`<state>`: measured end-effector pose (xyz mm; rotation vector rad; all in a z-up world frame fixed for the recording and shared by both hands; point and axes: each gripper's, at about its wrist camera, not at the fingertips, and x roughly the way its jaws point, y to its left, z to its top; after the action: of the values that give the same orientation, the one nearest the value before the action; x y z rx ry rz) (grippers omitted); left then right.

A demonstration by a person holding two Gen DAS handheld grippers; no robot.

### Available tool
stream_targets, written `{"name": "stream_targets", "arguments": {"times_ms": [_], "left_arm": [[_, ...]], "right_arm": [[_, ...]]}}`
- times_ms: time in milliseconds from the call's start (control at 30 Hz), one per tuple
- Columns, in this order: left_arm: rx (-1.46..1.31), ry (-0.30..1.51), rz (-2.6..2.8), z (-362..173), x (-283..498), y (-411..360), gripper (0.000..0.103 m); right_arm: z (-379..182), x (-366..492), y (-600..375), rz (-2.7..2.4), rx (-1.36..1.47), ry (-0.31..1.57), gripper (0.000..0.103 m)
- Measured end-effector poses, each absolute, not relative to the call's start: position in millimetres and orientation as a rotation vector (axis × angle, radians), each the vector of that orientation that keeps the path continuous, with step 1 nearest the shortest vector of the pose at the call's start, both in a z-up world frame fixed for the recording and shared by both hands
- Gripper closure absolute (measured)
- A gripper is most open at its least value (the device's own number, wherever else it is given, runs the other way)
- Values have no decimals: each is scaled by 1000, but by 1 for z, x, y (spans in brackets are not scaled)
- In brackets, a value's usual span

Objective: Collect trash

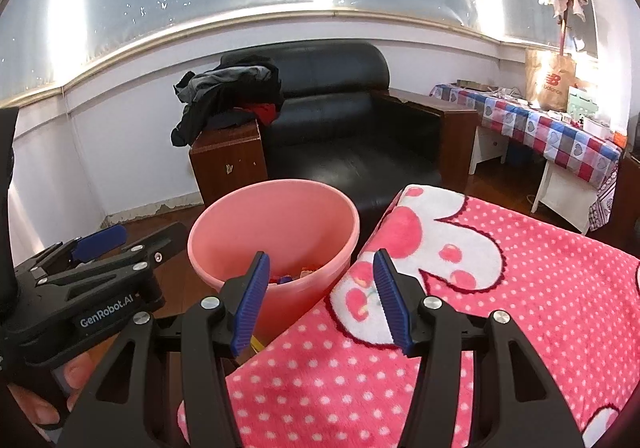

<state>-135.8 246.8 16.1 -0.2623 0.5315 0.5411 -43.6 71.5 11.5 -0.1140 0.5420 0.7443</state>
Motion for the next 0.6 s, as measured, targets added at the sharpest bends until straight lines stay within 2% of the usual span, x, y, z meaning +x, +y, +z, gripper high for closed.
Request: {"name": "stream_targets", "arguments": {"times_ms": [600], "left_arm": [[-233,547,544,18,-152,220,26]], "right_arm": [[10,-56,50,739,-99,546,49]]}}
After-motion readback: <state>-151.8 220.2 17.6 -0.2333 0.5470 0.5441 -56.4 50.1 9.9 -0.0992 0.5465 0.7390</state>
